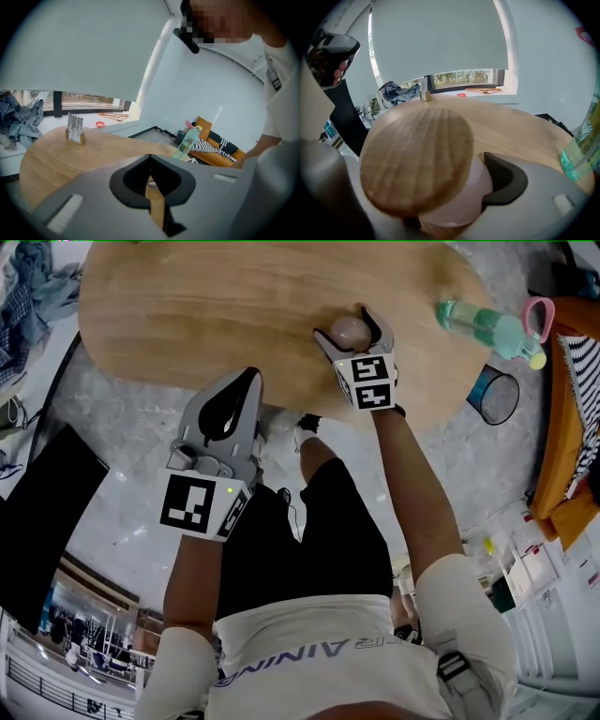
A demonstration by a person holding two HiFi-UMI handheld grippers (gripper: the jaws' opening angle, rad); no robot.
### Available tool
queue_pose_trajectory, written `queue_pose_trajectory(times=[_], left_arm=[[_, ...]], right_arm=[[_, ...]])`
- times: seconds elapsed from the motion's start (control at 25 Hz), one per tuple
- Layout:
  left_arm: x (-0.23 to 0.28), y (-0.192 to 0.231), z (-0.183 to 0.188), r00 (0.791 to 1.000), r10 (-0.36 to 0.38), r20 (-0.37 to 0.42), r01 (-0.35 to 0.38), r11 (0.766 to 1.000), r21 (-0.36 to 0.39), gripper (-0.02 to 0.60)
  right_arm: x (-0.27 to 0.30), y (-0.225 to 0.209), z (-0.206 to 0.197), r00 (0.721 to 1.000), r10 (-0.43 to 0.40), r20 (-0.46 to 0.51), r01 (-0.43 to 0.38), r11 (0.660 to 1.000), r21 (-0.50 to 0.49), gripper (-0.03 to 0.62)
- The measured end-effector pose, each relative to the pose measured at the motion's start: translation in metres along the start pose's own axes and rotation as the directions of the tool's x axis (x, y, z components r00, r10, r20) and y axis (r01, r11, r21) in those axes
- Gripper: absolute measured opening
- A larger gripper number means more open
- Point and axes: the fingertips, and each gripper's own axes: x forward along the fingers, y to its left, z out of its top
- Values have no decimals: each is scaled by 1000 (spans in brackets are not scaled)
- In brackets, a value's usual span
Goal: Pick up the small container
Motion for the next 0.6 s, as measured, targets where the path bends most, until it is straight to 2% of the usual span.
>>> queue_pose_trajectory(times=[0.24,0.6], left_arm=[[1,9,-1,1000,7,-8,-7,1000,-20,0],[-4,12,-11,1000,3,-25,-3,1000,-20,0]], right_arm=[[4,2,1,999,-34,-20,34,999,-33,436],[6,2,2,999,-46,-29,45,999,-29,430]])
